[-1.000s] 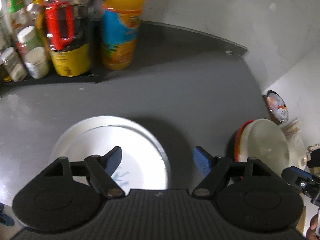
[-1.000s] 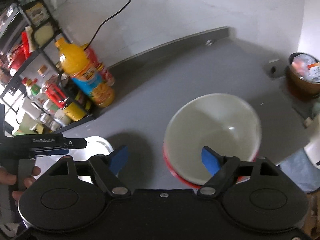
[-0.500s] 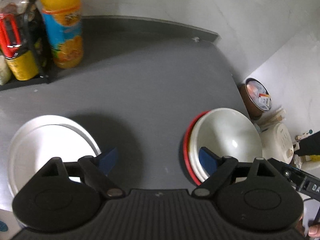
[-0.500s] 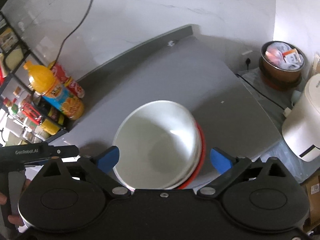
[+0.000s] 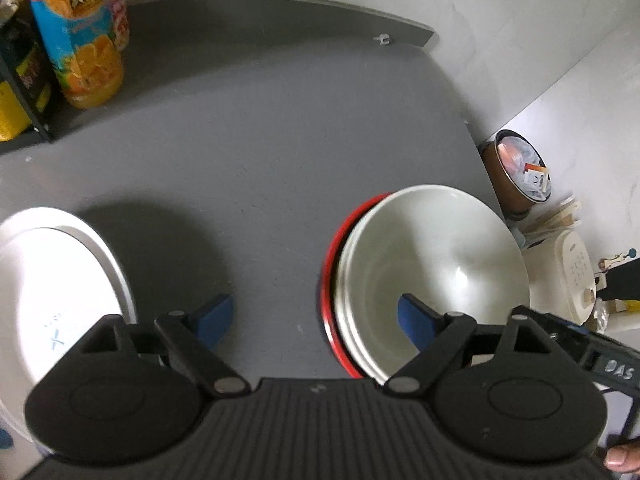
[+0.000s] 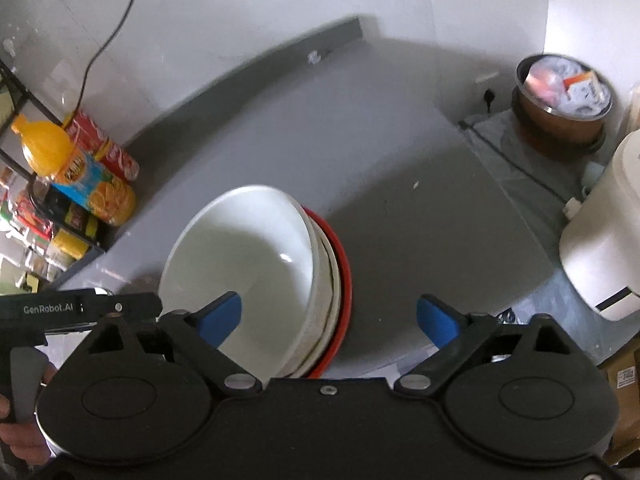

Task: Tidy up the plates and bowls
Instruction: 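Move both tools toward the red bowl holding the white bowls, then close both tools on the rim of the red bowl stack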

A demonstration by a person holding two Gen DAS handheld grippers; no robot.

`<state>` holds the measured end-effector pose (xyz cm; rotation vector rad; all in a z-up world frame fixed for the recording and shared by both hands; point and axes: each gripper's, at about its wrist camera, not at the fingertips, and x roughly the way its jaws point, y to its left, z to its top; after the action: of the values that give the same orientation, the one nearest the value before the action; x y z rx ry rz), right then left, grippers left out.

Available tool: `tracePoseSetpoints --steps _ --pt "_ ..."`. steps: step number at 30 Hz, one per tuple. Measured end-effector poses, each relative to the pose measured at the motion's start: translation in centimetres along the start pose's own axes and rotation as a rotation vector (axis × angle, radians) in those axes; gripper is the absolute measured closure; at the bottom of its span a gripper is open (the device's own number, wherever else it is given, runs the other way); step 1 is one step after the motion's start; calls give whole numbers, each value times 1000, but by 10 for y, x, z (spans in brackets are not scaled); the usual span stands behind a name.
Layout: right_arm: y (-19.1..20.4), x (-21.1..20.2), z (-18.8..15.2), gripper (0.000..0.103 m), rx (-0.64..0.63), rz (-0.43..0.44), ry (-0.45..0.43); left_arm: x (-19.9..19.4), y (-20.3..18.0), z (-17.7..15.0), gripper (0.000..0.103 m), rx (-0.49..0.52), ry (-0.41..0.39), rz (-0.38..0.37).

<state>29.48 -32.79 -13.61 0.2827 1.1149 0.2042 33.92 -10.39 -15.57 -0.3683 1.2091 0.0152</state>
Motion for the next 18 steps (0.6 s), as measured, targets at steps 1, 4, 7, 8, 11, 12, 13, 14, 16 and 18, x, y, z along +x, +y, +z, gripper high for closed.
tracePoseSetpoints --steps 1,4,7,8,11,12,13,14,16,18 --pt "-2 4 1 20 3 7 12 3 0 0 15 -3 8 -3" --pt "-5 13 2 25 12 28 43 13 -1 0 17 -8 30 -3" --pt "-7 23 3 35 14 31 72 24 0 0 19 -23 56 -9" --pt "-7 27 3 38 15 35 83 26 0 -1 20 -29 60 -13" --pt "-9 33 5 47 17 38 104 34 1 -1 26 -41 74 -26" --pt "-9 35 5 50 16 37 110 37 2 -1 32 -47 82 -30" --pt "-9 37 5 55 17 39 117 40 2 0 39 -54 89 -32" --pt "-10 39 5 57 19 42 124 42 3 0 43 -63 98 -35" --pt "-10 42 6 60 18 48 134 47 4 1 57 -85 115 -57" --pt "-8 44 6 68 9 55 140 50 4 1 66 -100 126 -77"
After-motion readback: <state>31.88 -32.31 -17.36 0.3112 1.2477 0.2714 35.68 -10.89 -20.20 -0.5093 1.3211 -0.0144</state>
